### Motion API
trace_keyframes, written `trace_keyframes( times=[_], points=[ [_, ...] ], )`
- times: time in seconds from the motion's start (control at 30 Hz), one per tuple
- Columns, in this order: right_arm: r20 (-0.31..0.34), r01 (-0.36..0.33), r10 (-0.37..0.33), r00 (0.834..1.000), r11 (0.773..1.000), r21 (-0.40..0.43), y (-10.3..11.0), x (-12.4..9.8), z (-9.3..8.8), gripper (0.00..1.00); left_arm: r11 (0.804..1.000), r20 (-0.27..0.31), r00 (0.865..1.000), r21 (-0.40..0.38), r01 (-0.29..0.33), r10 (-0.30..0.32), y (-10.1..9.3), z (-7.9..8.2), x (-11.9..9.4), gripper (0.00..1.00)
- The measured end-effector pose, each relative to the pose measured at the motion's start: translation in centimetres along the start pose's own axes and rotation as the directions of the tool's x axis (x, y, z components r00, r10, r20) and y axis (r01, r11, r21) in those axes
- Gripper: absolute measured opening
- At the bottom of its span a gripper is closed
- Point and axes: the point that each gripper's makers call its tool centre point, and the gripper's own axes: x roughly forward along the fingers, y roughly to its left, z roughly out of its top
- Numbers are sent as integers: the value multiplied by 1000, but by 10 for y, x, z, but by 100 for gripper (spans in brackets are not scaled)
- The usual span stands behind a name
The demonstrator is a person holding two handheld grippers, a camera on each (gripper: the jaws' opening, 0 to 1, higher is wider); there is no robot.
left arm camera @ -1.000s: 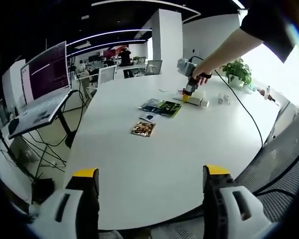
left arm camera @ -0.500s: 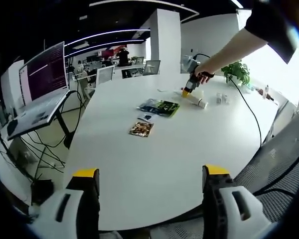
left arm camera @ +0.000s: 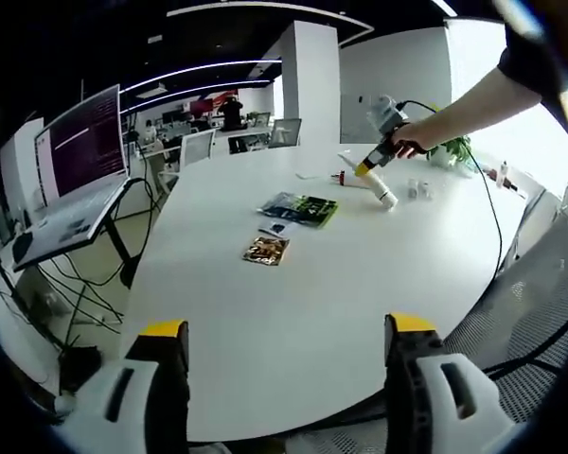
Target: Arrange the skincare products in the storage area until every visible bottle or jar stands upright without overlapping.
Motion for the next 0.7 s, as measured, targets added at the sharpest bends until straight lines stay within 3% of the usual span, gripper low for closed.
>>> trace_keyframes(
  times=[0.17,0.37,0.7],
  points=[
    [81,26,-23,996,999,-40,13,-28,0,23,999,0,1000,27,30,-30,-6,1,1,80],
    [190,46,-48,981,999,18,16,-55,7,23,999,6,1000,31,30,-30,-6,2,0,80],
    [275,42,-51,960,998,38,40,-100,9,23,999,4,999,27,43,-43,-9,1,0,80]
  ],
)
